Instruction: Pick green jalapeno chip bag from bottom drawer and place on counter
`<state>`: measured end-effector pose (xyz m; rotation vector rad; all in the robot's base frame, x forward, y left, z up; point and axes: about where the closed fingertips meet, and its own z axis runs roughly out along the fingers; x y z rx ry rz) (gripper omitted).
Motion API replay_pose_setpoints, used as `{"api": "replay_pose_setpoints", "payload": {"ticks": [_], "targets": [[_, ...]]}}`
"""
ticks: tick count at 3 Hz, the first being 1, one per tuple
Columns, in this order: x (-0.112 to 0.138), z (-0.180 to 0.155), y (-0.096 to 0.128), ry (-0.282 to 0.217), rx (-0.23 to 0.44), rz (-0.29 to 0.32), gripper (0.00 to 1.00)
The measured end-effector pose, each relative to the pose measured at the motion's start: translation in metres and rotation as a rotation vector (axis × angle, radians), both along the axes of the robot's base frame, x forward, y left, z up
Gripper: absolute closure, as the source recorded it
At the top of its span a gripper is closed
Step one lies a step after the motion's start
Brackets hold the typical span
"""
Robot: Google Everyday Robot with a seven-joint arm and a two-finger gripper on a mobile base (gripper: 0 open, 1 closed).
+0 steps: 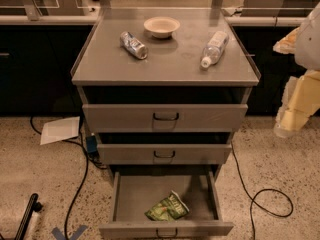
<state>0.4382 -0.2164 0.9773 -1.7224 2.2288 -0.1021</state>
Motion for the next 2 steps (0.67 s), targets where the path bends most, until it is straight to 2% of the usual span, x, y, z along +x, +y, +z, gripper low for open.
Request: {"api": "replay_pose_setpoints", "payload": {"ticks": [1,2], "targets": [[-0.001,0.001,0.0,-0.008,0.004,-0.001,0.0],[-0.003,-0.032,0.003,-0.001,0.047,-0.015,0.0]]}}
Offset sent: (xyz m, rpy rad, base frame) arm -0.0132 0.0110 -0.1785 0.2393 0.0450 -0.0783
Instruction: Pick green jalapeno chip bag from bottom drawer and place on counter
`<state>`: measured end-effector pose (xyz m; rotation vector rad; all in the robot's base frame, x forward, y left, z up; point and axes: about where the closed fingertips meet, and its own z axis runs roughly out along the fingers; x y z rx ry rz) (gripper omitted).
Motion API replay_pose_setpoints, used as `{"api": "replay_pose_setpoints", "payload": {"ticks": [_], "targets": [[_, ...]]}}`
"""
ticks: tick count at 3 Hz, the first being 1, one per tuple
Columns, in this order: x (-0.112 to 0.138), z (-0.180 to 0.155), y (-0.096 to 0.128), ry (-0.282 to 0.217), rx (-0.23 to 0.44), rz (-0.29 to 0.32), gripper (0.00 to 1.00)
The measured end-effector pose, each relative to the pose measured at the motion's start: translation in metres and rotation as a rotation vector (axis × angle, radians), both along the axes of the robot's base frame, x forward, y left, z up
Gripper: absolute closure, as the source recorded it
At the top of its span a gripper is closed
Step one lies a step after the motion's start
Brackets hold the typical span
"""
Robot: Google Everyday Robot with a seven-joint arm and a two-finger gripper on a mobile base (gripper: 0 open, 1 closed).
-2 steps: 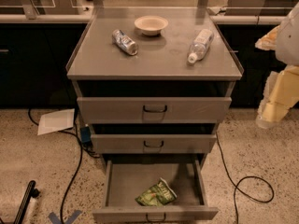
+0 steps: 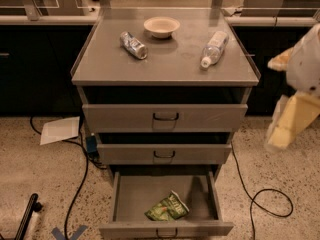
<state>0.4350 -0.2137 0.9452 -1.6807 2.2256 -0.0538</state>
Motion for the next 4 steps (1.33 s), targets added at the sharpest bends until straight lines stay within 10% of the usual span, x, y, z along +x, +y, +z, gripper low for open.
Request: {"api": "replay_pose_setpoints", "payload": {"ticks": [2,4], "targets": [[-0.038,-0.156,0.041,0.124,0.277,-0.143,0.0],[-0.051,-0.37,0.085,0.316,0.386,-0.228,0.0]]}}
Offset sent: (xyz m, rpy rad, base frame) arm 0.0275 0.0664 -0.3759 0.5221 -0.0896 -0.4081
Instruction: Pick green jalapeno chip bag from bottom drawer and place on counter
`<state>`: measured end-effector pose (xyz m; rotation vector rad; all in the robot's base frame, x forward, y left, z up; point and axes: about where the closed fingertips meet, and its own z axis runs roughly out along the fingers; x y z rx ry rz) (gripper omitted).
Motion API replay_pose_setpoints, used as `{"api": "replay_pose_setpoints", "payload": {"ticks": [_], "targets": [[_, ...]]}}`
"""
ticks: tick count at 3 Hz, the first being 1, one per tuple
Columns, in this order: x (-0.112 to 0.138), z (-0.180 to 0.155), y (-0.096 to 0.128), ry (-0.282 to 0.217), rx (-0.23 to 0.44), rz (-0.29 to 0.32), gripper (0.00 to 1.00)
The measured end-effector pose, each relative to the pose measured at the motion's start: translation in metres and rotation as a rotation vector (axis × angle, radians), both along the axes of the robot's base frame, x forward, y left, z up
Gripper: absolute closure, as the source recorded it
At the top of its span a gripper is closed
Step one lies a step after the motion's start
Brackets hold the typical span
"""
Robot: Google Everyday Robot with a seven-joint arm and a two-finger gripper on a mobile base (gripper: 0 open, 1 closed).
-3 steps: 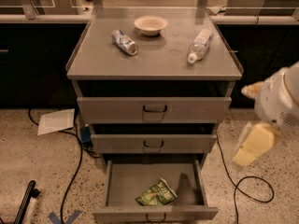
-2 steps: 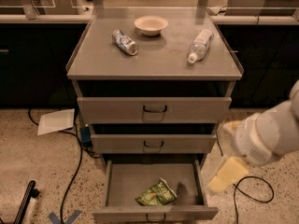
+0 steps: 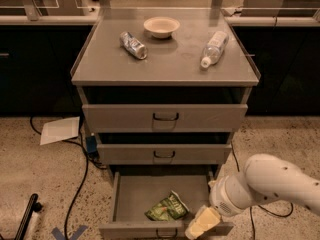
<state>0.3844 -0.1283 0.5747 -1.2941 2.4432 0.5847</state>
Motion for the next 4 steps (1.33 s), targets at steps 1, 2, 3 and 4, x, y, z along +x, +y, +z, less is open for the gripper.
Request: {"api": "replay_pose_setpoints", "payload": {"ticks": [1,2,3,4], "targets": [[0.042,-0.064,0.015,-0.031,0.028,-0.051,0.0],[0.056,-0.075,0.023,-0.072,0.052,-0.078,0.0],[0.057,-0.074,0.023,-0.073,0.051,-0.078,0.0],[0.058,-0.095,0.014,-0.088,0.056,-0.138,0.0]]}}
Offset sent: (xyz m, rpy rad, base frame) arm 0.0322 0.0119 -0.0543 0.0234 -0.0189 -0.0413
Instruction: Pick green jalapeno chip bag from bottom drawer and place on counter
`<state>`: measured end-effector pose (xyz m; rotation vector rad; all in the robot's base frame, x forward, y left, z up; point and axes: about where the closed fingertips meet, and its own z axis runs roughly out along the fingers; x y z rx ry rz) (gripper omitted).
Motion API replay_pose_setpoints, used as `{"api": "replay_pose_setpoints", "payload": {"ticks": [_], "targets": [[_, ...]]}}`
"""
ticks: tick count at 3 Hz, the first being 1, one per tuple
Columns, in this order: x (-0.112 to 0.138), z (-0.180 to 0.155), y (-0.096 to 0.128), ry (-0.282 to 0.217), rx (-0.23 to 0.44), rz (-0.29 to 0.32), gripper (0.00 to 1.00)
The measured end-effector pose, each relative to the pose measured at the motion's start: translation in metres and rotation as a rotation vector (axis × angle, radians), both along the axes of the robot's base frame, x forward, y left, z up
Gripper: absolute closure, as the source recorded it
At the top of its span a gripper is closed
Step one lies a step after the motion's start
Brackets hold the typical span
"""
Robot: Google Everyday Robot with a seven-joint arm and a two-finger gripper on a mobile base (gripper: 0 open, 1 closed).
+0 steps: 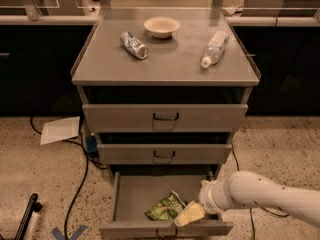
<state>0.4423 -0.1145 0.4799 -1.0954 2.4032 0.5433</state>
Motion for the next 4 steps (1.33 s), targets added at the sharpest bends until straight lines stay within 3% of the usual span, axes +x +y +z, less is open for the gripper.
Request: {"api": "replay_pose_setpoints", "payload": {"ticks": [1,2,4], "targets": [[0.026,-0.055,-0.016,-0.041,0.018,-0.094,0.0],[0.055,-0.112,-0.014,-0.046,0.057,-0.128,0.0],[0.113,-0.193,0.018,0.005,0.164,-0.144,0.0]]}}
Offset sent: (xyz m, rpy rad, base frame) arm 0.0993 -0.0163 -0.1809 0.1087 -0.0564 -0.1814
